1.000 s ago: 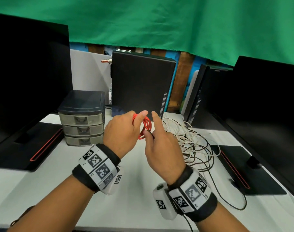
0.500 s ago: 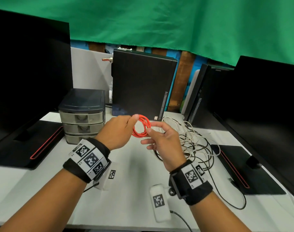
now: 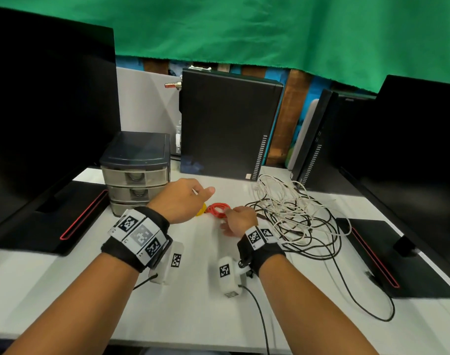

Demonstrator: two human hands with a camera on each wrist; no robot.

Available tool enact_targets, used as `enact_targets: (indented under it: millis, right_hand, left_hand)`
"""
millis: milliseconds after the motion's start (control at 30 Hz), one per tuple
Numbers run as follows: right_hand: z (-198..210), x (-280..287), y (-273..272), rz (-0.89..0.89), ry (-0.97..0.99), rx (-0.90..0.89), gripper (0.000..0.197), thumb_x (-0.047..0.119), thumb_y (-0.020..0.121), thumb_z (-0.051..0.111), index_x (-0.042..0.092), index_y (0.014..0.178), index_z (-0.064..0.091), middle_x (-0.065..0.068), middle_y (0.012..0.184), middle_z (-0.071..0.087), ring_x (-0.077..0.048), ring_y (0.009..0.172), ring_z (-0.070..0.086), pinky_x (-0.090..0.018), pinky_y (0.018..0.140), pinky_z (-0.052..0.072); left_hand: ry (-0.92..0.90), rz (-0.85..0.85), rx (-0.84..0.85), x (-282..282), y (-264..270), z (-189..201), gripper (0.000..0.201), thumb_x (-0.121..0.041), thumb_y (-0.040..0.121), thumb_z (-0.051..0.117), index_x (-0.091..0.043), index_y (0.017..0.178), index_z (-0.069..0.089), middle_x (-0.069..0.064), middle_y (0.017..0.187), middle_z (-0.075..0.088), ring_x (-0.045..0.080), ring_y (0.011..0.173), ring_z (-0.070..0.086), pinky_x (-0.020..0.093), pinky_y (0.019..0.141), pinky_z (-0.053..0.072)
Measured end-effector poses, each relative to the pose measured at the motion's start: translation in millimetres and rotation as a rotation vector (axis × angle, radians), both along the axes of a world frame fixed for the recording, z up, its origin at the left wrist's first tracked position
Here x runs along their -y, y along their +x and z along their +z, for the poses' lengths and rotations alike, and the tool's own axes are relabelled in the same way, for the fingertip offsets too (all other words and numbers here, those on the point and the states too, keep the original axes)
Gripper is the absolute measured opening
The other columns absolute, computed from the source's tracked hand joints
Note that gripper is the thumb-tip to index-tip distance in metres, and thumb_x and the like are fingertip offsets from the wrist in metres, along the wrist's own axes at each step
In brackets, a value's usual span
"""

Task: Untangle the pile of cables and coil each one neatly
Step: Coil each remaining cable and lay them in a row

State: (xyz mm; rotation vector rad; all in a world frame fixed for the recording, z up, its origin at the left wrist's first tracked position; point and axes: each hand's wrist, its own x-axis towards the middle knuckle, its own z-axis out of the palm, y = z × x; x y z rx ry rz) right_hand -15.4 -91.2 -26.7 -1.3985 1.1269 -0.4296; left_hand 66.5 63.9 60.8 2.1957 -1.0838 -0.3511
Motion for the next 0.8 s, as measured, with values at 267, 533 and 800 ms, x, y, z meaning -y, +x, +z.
enact_targets:
  millis: [267,533,800]
  right_hand:
    - [21.6,-15.7,-82.5,0.225,-0.059,0.041,0.012,0.009,0.096,0.062,0.008,0.109,0.064,-0.013,0.093,0.071,-0.019,0.066,0.063,-0.023,0.051,0.05]
    - [46.1,-8.1,-190.3,0.361,-0.161,-0.112,0.011,0.022,0.095,0.066,0.013,0.099,0.072,-0.009,0.092,0.076,-0.014,0.072,0.068,-0.022,0.058,0.049]
    - [64.2,50.0,-252.2,0.066,-0.515,-0.259,0.013,0.029,0.094,0.068,0.021,0.088,0.075,0.002,0.077,0.072,-0.008,0.065,0.064,-0.023,0.062,0.049]
  left_hand:
    - [0.023,-0.021,-0.024,1.8,-1.3,-4.0,0.026,-0.05,0.099,0.052,-0.027,0.098,0.063,-0.006,0.09,0.063,0.017,0.089,0.064,0.039,0.088,0.055]
    - [0.102,-0.243,-0.13,26.5,-49.4,-41.1,0.011,-0.032,0.096,0.061,-0.026,0.091,0.069,-0.009,0.08,0.061,0.013,0.07,0.058,0.028,0.072,0.05]
    - [0.213,-0.392,-0.145,49.2,-102.4,-57.3,0.015,-0.039,0.095,0.059,-0.027,0.096,0.069,0.001,0.087,0.07,0.01,0.066,0.06,0.031,0.073,0.055]
